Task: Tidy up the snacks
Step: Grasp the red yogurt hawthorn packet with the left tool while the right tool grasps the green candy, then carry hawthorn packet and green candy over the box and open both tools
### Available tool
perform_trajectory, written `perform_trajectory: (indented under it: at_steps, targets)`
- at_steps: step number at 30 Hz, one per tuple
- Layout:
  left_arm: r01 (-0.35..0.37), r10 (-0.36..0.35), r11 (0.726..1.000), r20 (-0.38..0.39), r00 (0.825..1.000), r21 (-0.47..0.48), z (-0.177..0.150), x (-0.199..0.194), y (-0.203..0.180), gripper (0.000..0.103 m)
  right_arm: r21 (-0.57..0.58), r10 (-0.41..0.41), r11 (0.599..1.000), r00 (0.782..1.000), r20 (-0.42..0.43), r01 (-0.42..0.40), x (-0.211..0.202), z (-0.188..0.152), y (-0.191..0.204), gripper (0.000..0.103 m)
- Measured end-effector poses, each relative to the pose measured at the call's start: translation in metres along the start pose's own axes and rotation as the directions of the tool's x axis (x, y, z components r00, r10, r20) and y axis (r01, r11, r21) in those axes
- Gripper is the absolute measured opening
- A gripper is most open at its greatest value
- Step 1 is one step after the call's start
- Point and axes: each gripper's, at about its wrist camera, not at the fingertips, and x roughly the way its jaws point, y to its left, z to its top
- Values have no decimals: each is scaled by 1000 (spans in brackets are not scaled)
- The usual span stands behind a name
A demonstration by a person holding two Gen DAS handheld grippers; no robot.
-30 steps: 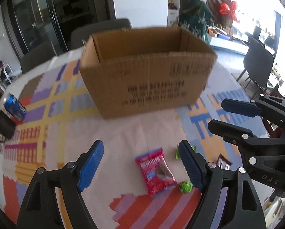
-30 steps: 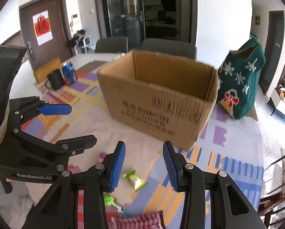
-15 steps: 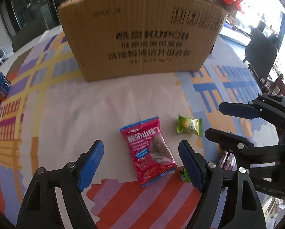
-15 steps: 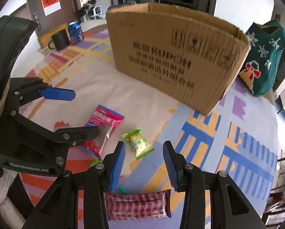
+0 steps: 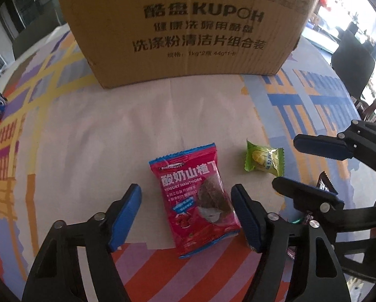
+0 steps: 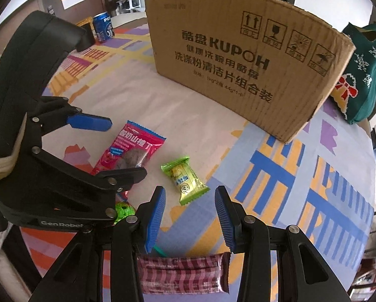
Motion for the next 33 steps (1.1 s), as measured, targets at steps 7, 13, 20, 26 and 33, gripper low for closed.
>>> perform_trajectory:
  at_steps: [7, 13, 20, 26, 33]
  targets:
    - [17, -17, 1000, 11, 1000, -12, 1, -1, 10, 44, 8, 23, 1000, 1000, -17, -23, 17, 9, 0, 42]
    - [43, -43, 998, 16, 999, -39, -1, -4, 18, 42, 18, 29, 999, 999, -18, -29, 23, 15, 5, 42]
    - [66, -64, 997, 45, 997, -50, -3, -12, 20, 42, 19, 21, 1000, 998, -52, -20, 35, 21, 9, 28]
    - [71, -66, 996, 88, 994, -49, -6, -25, 23, 42, 56, 13, 998, 999, -34, -11, 30, 22, 11, 23]
    - [88, -79, 994, 145, 986, -57, -7, -45, 28, 42, 110, -17, 994, 999, 38, 13, 5, 21, 15, 23]
